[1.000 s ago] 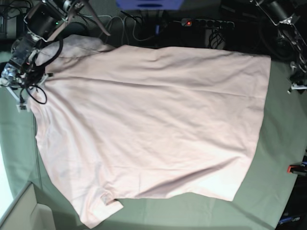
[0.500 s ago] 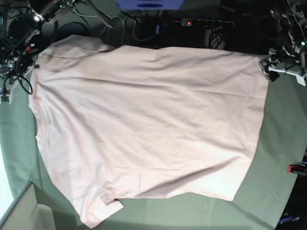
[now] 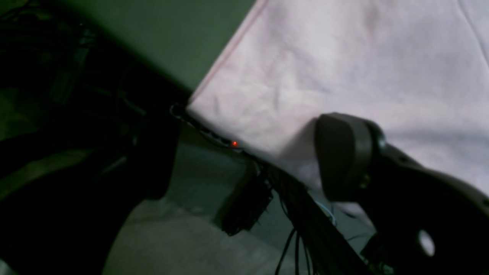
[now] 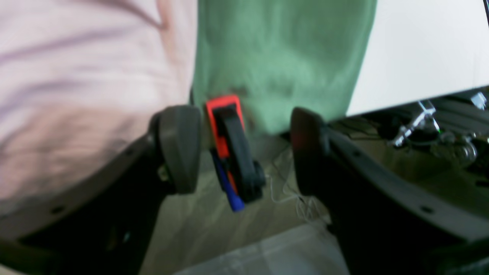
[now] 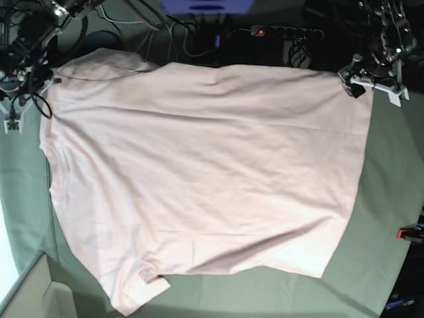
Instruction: Layout the t-shirt on the table in an organized manner, then fold the t-shirt properly
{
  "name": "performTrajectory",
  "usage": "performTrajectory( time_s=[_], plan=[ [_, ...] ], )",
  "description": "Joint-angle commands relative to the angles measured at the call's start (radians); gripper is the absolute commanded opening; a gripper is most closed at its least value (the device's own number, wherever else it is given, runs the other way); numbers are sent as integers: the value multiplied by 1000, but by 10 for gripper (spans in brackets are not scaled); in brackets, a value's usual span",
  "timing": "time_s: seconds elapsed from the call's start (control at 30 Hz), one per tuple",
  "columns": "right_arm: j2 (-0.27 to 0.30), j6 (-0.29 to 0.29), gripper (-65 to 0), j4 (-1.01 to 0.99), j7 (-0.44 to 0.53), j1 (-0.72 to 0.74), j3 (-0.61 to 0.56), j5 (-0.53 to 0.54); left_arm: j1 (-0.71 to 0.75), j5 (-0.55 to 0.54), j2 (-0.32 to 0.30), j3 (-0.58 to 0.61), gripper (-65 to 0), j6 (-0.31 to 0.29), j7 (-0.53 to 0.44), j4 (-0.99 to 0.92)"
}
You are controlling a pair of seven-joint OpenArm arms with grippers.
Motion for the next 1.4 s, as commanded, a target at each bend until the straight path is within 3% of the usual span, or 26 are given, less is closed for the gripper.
performTrajectory(
  time_s=[0.0, 0.1, 0.17, 0.37, 0.57, 0.73, 0.97, 1.1, 1.37],
  plan=[
    [10, -4, -273, 20, 11, 7, 1, -4, -1, 9, -12, -6, -107, 4, -1, 10],
    [10, -4, -273, 20, 11, 5, 3, -4, -3, 9, -12, -6, -108, 4, -1, 10],
    [10, -4, -273, 20, 11, 4, 4, -4, -4, 9, -12, -6, -143, 4, -1, 10],
    [-22, -4, -271, 120, 11, -45, 0, -4, -21, 9, -12, -9, -378, 4, -1, 9],
    [-54, -4, -270, 140, 11, -71, -2, -2, -26, 9, -9, -12, -426, 4, -1, 10],
    [-77, -4, -270, 140, 11, -93, -3, -2, -26, 7, -3, -12, -650, 4, 2, 23],
    [-77, -4, -270, 137, 8, -111, -3, -1, -28, 3, -3, -7, -650, 5, 1, 26],
    [-77, -4, -270, 123, -79, -122, -40, -1, -20, 3, -1, -7, -650, 5, 5, 81],
    [-77, -4, -270, 59, -115, -168, -117, 93, -17, 9, 23, -13, -650, 5, 8, 115]
  ],
)
